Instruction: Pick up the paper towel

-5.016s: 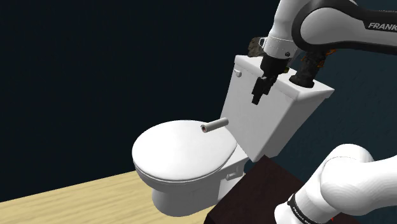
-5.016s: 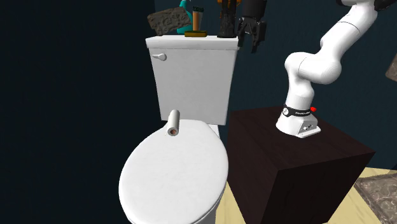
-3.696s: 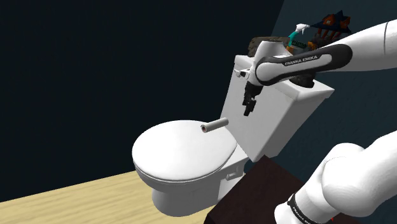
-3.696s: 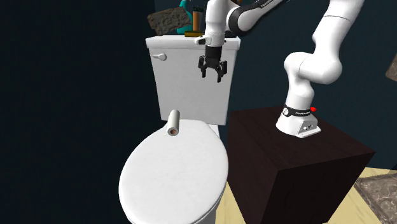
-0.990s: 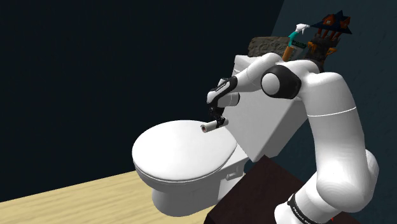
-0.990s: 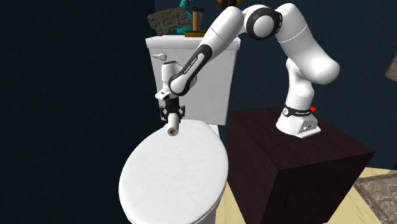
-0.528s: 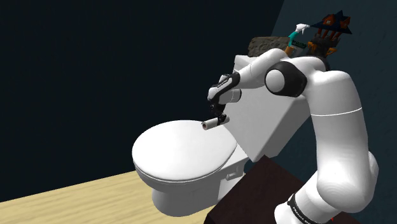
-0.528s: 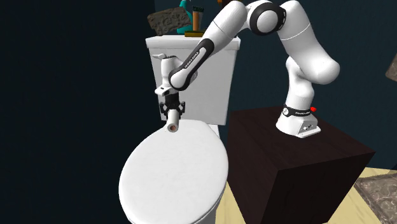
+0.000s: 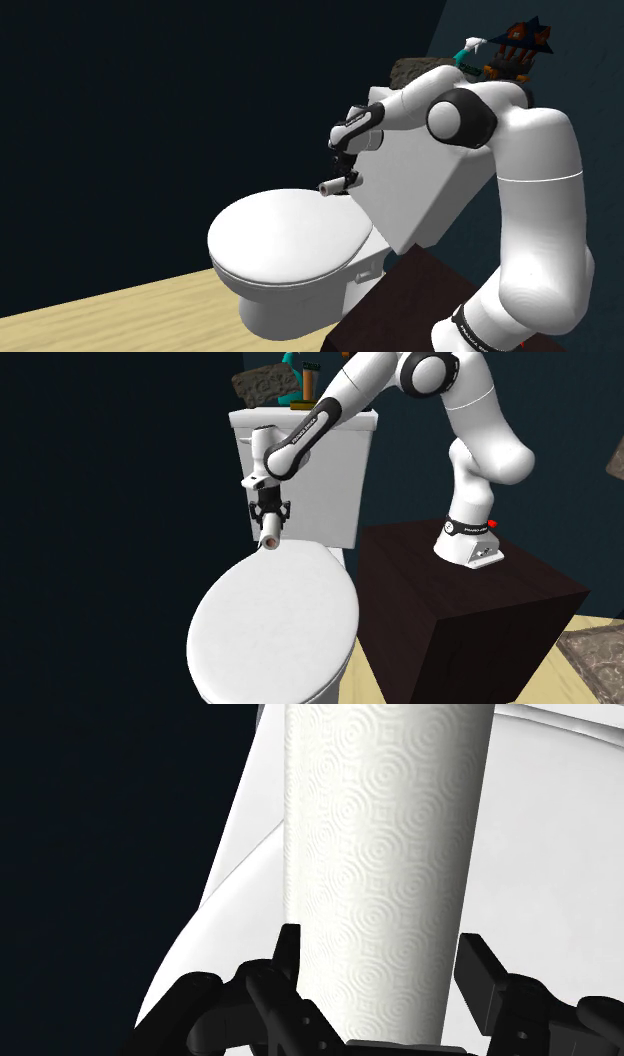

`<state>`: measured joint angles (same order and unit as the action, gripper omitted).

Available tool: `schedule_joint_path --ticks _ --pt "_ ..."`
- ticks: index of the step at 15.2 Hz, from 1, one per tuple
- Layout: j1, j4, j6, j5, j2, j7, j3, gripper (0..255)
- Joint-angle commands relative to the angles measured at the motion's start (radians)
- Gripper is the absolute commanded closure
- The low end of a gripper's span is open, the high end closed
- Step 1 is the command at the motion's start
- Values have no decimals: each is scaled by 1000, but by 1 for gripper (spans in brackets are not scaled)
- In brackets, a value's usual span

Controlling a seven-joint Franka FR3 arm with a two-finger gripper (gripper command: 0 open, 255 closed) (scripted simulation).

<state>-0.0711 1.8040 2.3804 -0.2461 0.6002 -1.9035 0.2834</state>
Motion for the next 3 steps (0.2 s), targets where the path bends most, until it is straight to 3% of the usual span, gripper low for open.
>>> schedule_joint_path --ticks 1,3 --pt "4 -2 -18 7 -17 5 5 255" --pt "4 -2 -20 7 -18 5 5 255"
